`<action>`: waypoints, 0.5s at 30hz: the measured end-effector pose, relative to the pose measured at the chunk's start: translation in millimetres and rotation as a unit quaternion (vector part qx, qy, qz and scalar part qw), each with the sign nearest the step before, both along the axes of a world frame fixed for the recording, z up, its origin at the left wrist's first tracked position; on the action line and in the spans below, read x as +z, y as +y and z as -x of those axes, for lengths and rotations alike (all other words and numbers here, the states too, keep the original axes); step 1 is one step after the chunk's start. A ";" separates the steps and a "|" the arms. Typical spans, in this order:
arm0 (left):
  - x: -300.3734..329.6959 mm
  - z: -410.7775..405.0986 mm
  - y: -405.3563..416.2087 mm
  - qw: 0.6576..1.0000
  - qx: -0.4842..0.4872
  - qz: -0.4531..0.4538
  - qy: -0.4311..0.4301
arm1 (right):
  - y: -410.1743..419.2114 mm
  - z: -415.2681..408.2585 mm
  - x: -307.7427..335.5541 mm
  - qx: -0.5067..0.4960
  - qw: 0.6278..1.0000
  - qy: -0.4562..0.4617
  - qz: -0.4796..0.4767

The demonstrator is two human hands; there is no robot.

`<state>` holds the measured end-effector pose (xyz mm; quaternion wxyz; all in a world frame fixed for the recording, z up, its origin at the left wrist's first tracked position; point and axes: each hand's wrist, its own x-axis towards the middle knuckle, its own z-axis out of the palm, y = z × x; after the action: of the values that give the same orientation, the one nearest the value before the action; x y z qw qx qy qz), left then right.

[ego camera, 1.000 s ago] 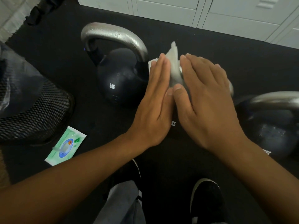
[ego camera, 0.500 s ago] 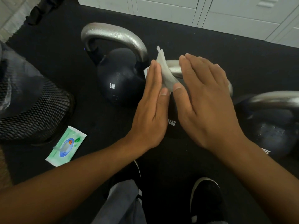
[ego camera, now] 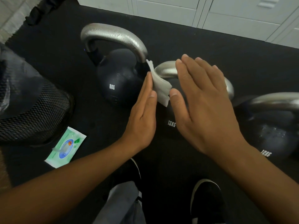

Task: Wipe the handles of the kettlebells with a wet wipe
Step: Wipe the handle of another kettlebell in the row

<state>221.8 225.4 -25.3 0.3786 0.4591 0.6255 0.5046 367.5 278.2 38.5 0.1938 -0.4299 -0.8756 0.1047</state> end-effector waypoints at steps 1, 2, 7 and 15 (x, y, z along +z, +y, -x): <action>0.5 -2.3 -1.9 1.000 0.000 -0.003 0.001 | -0.9 0.5 -1.1 0.002 1.000 -0.005 -0.003; 2.0 -3.4 -2.1 1.000 -0.003 -0.006 0.003 | -1.6 1.0 -1.5 0.005 1.000 -0.009 -0.005; 9.7 3.9 14.1 1.000 -0.015 -0.011 0.015 | -3.1 6.4 -2.4 0.013 1.000 -0.014 -0.022; -1.6 2.2 12.3 1.000 0.005 -0.004 -0.024 | -0.5 7.1 -5.0 0.024 0.998 -0.041 -0.045</action>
<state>219.6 237.7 -26.9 0.3897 0.4451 0.6164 0.5197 360.4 277.6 33.4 0.1748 -0.4039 -0.8964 0.0523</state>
